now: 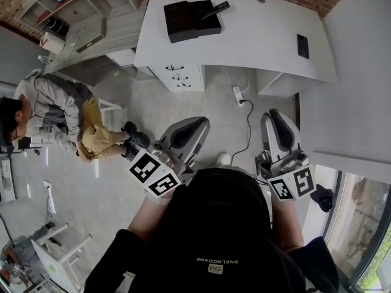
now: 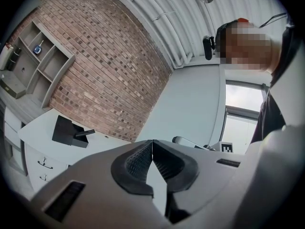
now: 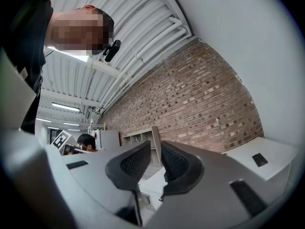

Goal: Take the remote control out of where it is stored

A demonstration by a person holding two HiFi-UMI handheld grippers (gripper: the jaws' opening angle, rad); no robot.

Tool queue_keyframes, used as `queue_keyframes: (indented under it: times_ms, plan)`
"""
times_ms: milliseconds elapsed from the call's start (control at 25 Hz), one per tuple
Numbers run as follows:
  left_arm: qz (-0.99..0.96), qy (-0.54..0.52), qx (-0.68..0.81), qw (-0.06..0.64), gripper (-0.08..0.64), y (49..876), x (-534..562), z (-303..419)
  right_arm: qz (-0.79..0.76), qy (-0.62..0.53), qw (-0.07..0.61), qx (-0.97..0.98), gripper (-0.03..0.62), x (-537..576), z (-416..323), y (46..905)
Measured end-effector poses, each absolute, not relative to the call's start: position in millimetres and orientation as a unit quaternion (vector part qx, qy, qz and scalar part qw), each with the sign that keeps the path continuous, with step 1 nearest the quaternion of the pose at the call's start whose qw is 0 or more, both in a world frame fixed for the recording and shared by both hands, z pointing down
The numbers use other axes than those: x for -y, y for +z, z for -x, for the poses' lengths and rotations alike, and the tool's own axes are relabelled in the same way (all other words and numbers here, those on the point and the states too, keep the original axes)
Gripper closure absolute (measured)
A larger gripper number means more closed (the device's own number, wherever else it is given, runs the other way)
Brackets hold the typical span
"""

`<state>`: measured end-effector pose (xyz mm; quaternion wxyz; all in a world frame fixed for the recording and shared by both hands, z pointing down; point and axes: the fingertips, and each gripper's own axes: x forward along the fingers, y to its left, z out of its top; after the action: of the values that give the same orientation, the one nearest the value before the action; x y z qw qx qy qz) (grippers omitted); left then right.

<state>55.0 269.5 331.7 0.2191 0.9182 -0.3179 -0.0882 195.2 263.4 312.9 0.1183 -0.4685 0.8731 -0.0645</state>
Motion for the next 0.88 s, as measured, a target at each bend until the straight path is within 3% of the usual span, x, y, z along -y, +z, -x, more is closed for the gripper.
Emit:
queue_keyframes:
  times_ms: [880]
  plan:
    - [-0.918,-0.058,0.329,0.214,0.554,345.6,-271.4,-122.2,0.475,-0.082,0.135,-0.866,0.537,-261.8,-281.9,329.5]
